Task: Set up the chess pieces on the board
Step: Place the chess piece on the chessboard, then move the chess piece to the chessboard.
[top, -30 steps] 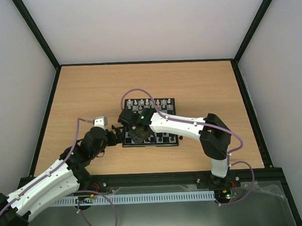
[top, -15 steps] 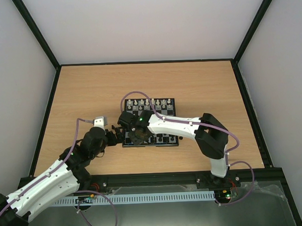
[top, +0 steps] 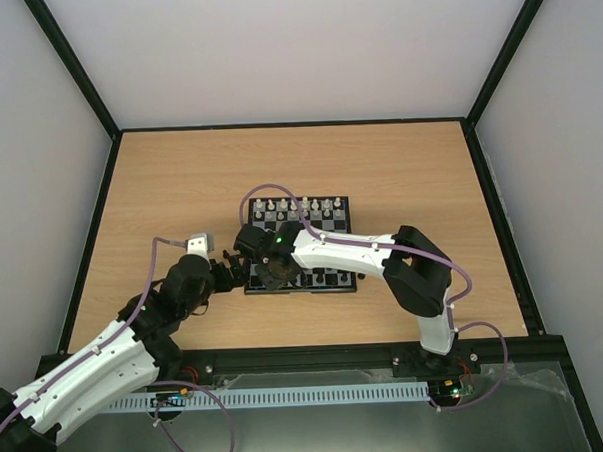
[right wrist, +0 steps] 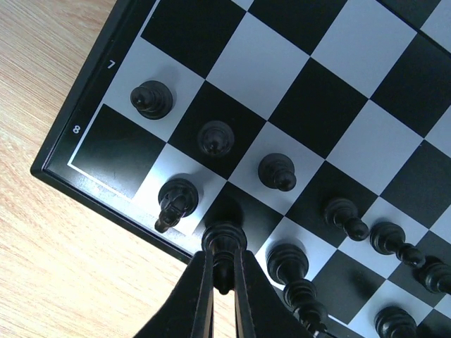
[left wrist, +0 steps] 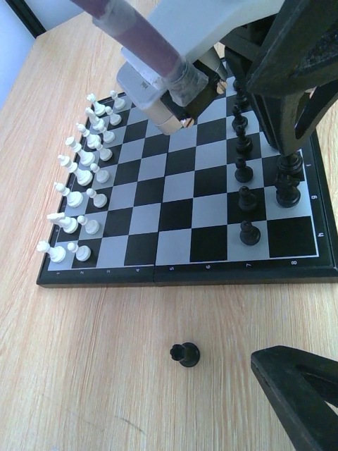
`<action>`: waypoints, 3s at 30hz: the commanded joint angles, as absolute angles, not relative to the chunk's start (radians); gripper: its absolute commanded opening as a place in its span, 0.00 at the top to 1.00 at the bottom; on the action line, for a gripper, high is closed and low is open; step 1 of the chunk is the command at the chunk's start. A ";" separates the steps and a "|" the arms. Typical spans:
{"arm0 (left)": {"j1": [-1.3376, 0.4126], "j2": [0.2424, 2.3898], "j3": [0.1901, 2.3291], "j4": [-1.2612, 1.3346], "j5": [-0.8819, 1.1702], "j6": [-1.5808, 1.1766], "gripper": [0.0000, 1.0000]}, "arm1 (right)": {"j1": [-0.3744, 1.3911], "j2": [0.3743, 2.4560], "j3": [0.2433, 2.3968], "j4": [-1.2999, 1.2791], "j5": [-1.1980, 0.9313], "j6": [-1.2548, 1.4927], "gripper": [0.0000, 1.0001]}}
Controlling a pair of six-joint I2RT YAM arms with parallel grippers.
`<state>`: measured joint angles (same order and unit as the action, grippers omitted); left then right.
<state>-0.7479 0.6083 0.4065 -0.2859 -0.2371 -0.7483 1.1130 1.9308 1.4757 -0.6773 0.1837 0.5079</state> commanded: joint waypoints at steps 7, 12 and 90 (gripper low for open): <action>-0.752 0.600 0.396 -0.304 -0.256 -0.754 0.00 | 1.100 1.951 1.448 -0.688 0.198 0.503 0.96; -0.752 0.598 0.394 -0.304 -0.259 -0.754 0.00 | 1.095 1.953 1.443 -0.679 0.195 0.502 0.96; -0.752 0.550 0.404 -0.331 -0.278 -0.784 0.00 | 0.978 1.498 1.030 -0.601 0.204 0.569 0.57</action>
<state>-0.7479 0.5568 0.4061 -0.3222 -0.2668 -0.7784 0.9829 1.4849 1.0599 -0.6201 0.2420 0.5659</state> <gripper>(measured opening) 0.995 0.441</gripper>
